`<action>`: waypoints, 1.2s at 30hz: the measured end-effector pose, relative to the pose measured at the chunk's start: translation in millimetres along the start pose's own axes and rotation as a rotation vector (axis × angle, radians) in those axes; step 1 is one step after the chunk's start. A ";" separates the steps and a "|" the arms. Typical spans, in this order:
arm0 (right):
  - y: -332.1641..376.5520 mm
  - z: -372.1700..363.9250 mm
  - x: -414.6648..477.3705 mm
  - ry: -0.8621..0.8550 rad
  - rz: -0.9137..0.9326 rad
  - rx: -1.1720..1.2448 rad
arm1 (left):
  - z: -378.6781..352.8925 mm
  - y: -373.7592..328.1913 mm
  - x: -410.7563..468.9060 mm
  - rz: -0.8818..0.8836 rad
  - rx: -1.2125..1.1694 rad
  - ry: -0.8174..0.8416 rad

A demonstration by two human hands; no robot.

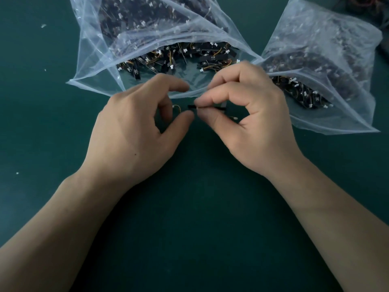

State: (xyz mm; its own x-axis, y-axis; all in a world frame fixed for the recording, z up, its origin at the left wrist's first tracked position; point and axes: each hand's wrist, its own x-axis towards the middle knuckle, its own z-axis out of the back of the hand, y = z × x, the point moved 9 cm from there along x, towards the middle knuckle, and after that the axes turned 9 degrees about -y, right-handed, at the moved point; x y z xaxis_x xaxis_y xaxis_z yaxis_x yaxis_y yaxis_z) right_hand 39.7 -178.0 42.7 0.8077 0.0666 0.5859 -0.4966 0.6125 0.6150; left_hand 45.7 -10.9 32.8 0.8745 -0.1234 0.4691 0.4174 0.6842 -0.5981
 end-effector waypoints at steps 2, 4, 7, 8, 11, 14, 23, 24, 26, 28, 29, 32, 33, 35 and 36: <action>4.4 -2.0 -1.1 0.036 0.028 0.041 | 3.0 -6.2 1.1 -0.057 -0.024 -0.028; 6.4 -2.9 -1.8 0.063 0.039 0.089 | 4.5 -10.3 1.4 -0.096 -0.032 -0.045; 5.9 -3.4 -2.7 0.092 0.022 0.138 | 4.6 -12.1 0.6 -0.108 -0.023 -0.050; 5.3 -3.6 -3.1 0.102 0.013 0.155 | 4.8 -11.2 0.4 -0.098 -0.018 -0.055; 4.5 -2.3 -4.9 0.106 -0.002 0.184 | 6.1 -9.4 -0.1 -0.074 0.002 -0.076; 3.9 2.7 -2.8 0.047 0.008 0.176 | 8.9 -9.9 0.0 -0.085 0.031 -0.106; -3.2 -0.8 -2.6 -0.034 -0.083 -0.062 | 19.1 -21.8 -2.3 -0.233 0.060 -0.210; -4.2 0.0 -2.2 -0.041 -0.084 -0.066 | 18.4 -21.2 -2.2 -0.232 0.056 -0.206; -5.8 1.2 -1.6 -0.056 -0.094 -0.068 | 16.0 -19.9 -1.8 -0.232 0.047 -0.185; -5.8 3.1 -0.5 -0.075 -0.085 -0.062 | 12.2 -21.1 -1.6 -0.252 0.039 -0.154; -5.3 3.8 0.1 -0.079 -0.075 -0.067 | 10.2 -22.5 -1.8 -0.268 0.035 -0.137; -7.3 3.6 0.5 -0.068 -0.072 -0.096 | 5.0 -23.6 -0.9 -0.289 0.013 -0.070; -8.0 2.6 0.4 -0.057 -0.074 -0.112 | 2.2 -21.0 -0.5 -0.268 0.032 -0.036; -6.7 -1.1 -0.9 -0.033 -0.054 -0.162 | -5.6 -12.7 -1.6 -0.208 0.078 0.047; -5.2 -2.8 -1.4 -0.021 -0.033 -0.179 | -9.1 -9.5 -2.6 -0.190 0.093 0.085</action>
State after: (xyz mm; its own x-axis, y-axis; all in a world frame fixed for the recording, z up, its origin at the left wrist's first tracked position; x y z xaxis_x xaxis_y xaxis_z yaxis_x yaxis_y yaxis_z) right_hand 42.0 -179.0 37.2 0.8149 0.0282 0.5789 -0.4036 0.7445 0.5318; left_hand 41.7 -23.7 31.3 0.8019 -0.3137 0.5084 0.5551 0.7058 -0.4401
